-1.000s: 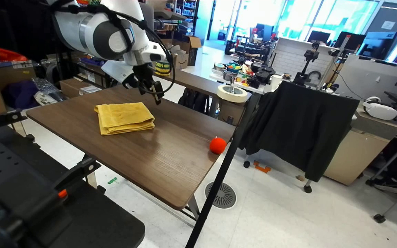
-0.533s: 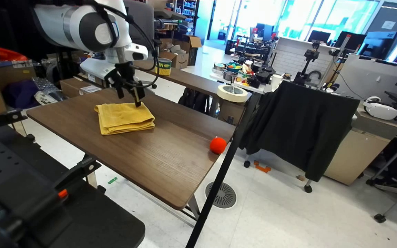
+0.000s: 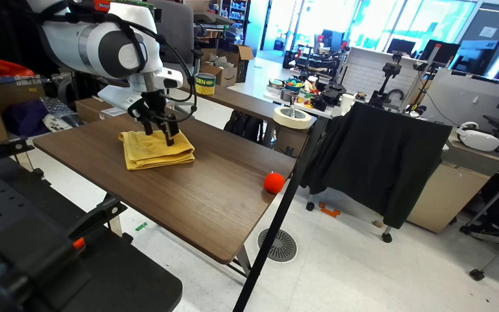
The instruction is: Wipe the table with the yellow towel
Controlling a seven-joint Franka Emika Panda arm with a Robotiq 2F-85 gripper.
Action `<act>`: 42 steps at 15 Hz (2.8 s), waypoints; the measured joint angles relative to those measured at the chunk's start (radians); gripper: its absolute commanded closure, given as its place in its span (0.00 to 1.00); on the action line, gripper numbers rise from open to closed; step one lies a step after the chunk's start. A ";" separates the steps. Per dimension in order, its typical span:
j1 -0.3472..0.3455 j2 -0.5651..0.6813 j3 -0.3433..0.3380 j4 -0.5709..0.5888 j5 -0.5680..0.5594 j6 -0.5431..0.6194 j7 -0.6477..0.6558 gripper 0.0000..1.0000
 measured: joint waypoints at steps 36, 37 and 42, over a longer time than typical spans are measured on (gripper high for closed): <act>-0.020 0.247 -0.191 0.269 0.077 0.219 0.165 0.00; -0.052 0.254 -0.205 0.273 0.077 0.223 0.152 0.00; -0.144 0.246 -0.131 0.234 0.032 0.303 0.013 0.00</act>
